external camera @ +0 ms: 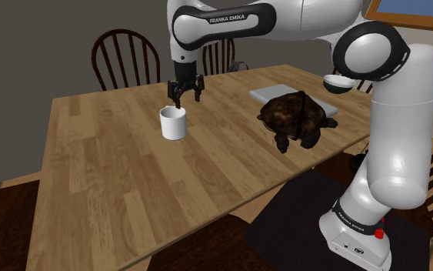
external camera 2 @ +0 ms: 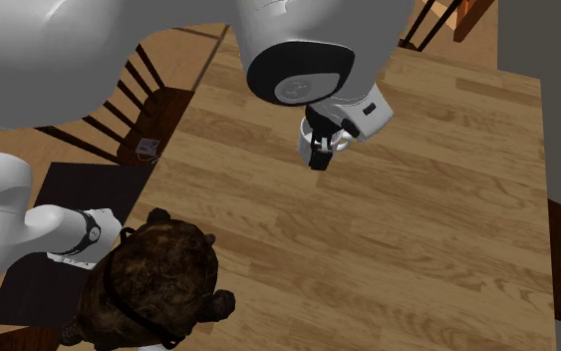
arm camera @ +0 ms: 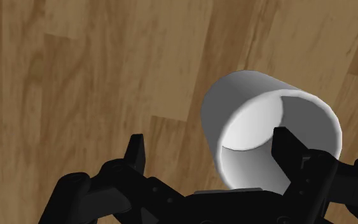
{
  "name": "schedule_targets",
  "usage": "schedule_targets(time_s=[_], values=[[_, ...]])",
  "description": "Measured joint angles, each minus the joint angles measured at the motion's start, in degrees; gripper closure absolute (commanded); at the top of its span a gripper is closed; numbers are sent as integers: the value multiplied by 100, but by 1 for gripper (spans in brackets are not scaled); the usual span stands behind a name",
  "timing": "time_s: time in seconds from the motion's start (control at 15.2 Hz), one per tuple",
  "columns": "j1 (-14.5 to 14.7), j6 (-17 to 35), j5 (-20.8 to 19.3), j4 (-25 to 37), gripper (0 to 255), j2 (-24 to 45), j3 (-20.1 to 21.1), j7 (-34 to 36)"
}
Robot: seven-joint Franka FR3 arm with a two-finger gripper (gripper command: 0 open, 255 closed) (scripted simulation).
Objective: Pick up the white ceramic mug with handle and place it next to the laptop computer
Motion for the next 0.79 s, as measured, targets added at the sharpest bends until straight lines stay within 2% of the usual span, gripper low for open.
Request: schedule_targets(time_s=[0.07,0.2,0.59,0.79], values=[[53,-47,-29,287,0,232,6,53],[68,18,-42,359,0,362,2,67],[69,453,-47,-51,0,386,2,92],[67,502,-49,-90,0,393,0,91]])
